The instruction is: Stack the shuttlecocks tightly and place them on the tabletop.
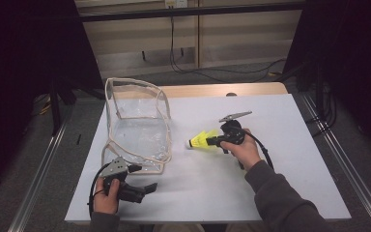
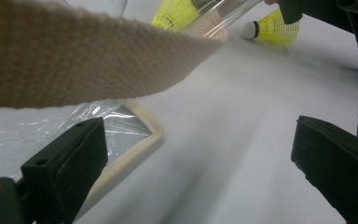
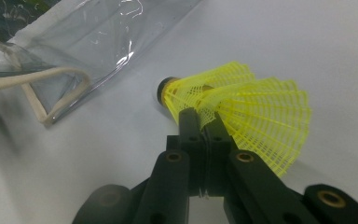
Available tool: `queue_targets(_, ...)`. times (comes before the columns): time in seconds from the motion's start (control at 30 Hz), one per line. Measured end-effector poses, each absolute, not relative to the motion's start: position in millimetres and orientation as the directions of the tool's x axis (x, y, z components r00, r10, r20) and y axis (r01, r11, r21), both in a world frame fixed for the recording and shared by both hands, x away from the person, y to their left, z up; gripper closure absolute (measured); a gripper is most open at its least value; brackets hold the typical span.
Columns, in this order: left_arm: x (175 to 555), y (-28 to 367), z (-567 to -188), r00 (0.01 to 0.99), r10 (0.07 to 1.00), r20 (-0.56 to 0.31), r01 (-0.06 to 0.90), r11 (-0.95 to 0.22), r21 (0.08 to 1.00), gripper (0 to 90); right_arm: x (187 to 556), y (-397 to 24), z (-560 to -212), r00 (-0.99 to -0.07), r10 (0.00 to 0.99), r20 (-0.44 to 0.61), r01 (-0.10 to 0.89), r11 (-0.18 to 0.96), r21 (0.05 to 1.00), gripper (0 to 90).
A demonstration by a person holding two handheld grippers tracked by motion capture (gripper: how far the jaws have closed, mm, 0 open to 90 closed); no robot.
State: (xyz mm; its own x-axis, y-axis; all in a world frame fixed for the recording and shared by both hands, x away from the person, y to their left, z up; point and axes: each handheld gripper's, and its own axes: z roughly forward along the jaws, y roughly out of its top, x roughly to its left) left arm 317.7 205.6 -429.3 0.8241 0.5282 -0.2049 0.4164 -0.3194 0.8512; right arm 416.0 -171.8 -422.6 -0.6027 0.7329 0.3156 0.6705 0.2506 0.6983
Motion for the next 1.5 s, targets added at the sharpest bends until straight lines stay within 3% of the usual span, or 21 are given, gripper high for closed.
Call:
queue_targets(0.13,318,206,-429,0.824,0.528,-0.205,0.416,-0.319,0.851,3.7,416,-172,-424,-0.601,0.734,0.316,0.673,0.250,0.696,86.4)
queue_targets(0.3,318,206,-429,0.824,0.528,-0.205,0.417,-0.319,0.851,3.7,417,-173,-424,-0.586,0.751,0.302,0.678,0.251,0.691,73.6)
queue_targets(0.43,318,206,-430,0.825,0.527,-0.202,0.415,-0.323,0.850,3.7,415,-175,-422,-0.581,0.758,0.297,0.682,0.254,0.686,71.7)
queue_targets(0.53,318,205,-429,0.826,0.526,-0.202,0.415,-0.326,0.849,3.7,414,-179,-421,-0.577,0.762,0.294,0.681,0.250,0.688,71.9)
queue_targets(0.67,318,205,-430,0.826,0.527,-0.202,0.415,-0.325,0.850,3.7,413,-183,-421,-0.588,0.751,0.301,0.681,0.259,0.685,87.7)
queue_targets(0.73,318,204,-430,0.826,0.526,-0.202,0.415,-0.325,0.850,3.7,413,-182,-421,-0.596,0.741,0.309,0.680,0.261,0.685,89.5)
queue_targets(1.5,318,205,-430,0.825,0.527,-0.202,0.415,-0.325,0.850,3.7,416,-174,-426,-0.617,0.710,0.341,0.681,0.264,0.683,87.9)
